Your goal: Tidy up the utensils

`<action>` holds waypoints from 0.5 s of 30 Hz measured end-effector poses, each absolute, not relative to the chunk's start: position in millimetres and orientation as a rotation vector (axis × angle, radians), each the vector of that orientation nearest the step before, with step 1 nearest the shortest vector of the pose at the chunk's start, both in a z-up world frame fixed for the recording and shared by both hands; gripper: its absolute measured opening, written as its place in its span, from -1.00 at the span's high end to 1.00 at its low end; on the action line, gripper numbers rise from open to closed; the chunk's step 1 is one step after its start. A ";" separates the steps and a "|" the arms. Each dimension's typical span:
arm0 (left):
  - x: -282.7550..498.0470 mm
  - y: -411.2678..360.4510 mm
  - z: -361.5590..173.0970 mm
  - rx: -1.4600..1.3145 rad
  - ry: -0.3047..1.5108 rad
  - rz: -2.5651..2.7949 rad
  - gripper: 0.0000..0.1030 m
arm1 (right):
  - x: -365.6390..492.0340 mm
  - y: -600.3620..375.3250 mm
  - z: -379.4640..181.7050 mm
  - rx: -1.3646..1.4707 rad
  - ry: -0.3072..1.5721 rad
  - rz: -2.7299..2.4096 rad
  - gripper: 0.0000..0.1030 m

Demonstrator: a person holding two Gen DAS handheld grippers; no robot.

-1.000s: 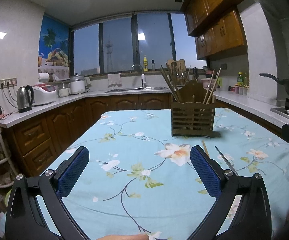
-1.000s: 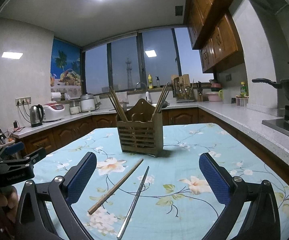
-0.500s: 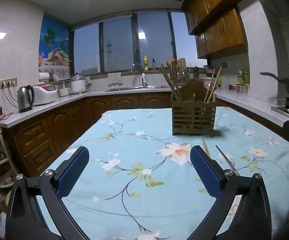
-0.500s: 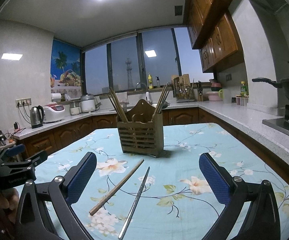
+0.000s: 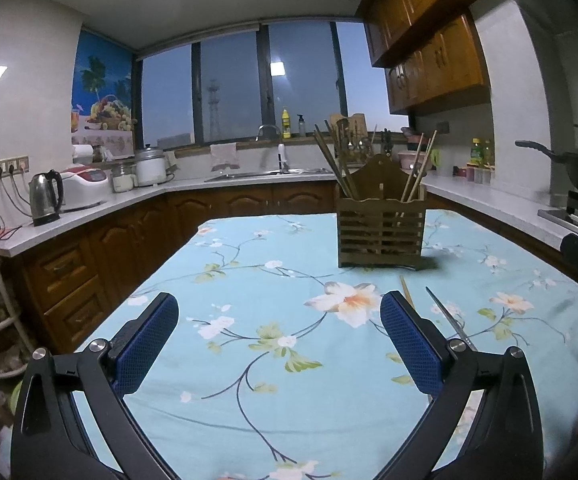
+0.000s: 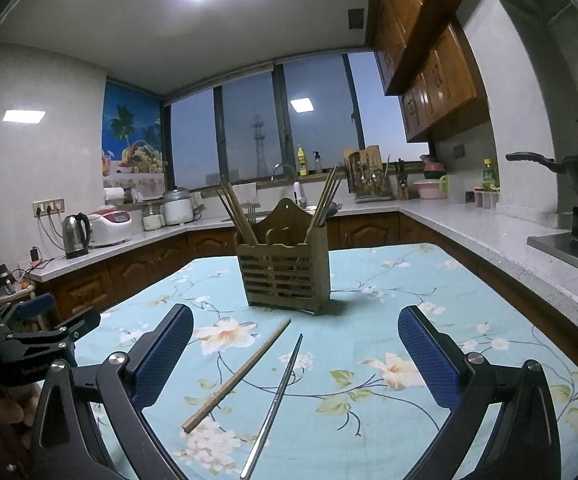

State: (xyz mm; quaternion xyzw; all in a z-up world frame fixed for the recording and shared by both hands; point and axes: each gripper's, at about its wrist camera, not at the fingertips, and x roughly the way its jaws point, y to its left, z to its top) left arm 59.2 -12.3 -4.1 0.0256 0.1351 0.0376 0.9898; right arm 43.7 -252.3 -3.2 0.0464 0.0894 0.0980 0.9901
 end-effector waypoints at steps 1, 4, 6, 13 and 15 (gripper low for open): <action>59.1 -13.1 -4.6 0.052 0.271 0.077 -1.00 | 42.9 -248.7 -2.2 0.093 0.179 0.197 -1.00; 59.4 -13.2 -5.3 0.048 0.274 0.072 -1.00 | 43.0 -248.7 -2.5 0.097 0.182 0.200 -1.00; 60.1 -14.0 -6.5 0.048 0.277 0.071 -1.00 | 43.4 -243.6 -2.1 0.099 0.184 0.199 -1.00; 64.0 -15.2 -7.2 0.043 0.286 0.062 -1.00 | 43.6 -240.5 -1.6 0.101 0.185 0.200 -1.00; 65.8 -15.4 -6.7 0.044 0.289 0.058 -1.00 | 42.9 -241.1 -1.9 0.100 0.183 0.197 -1.00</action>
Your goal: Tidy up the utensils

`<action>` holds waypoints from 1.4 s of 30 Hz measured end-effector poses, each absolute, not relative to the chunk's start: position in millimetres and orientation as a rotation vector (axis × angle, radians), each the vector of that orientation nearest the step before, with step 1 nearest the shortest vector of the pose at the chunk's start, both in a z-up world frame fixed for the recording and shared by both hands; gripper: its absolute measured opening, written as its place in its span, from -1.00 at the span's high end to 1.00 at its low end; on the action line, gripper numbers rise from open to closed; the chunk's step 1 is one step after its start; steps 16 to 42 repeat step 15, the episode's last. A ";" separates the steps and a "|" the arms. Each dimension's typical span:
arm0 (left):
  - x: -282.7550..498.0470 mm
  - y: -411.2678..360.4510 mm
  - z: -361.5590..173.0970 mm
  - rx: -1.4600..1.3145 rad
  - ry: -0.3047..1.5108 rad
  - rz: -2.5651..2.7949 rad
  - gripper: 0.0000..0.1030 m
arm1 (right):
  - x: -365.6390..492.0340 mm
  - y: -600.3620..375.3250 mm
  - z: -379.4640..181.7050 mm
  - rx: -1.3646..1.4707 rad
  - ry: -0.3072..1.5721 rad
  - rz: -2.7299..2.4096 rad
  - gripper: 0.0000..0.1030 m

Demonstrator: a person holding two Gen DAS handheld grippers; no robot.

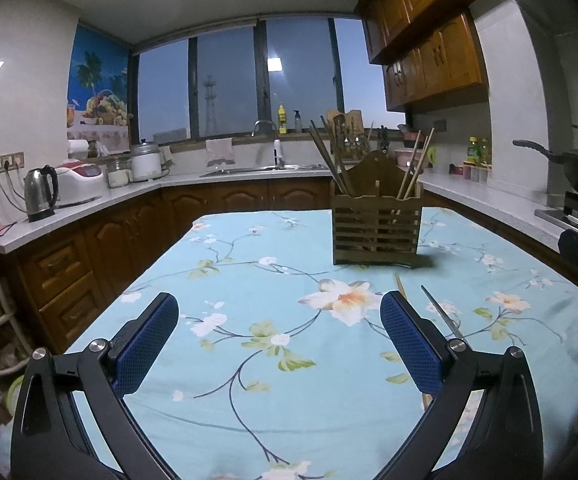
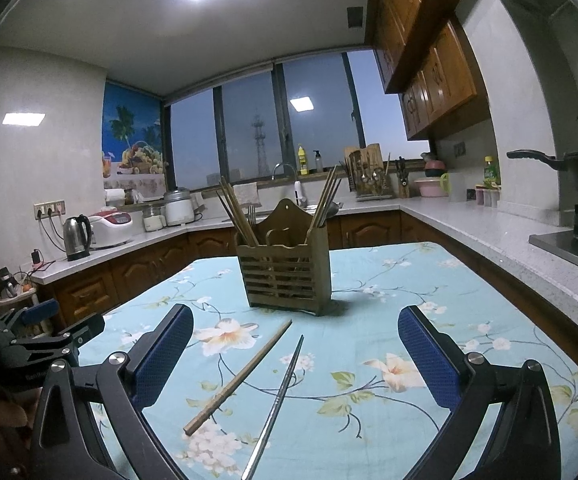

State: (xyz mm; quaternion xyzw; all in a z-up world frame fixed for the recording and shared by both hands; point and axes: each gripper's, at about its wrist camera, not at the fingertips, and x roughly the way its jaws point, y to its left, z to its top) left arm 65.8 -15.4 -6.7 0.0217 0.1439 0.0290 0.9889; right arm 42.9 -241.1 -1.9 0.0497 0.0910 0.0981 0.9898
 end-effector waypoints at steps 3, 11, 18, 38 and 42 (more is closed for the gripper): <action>67.4 -16.6 -5.7 0.043 0.294 0.049 -1.00 | 44.3 -242.6 -3.3 0.104 0.188 0.200 -1.00; 69.5 -21.2 -2.4 0.040 0.301 0.033 -1.00 | 49.9 -231.3 -3.1 0.117 0.213 0.205 -1.00; 71.2 -22.7 -1.6 0.041 0.309 0.026 -1.00 | 52.1 -229.7 -4.0 0.121 0.222 0.202 -1.00; 71.2 -22.7 -1.6 0.041 0.309 0.026 -1.00 | 52.1 -229.7 -4.0 0.121 0.222 0.202 -1.00; 71.2 -22.7 -1.6 0.041 0.309 0.026 -1.00 | 52.1 -229.7 -4.0 0.121 0.222 0.202 -1.00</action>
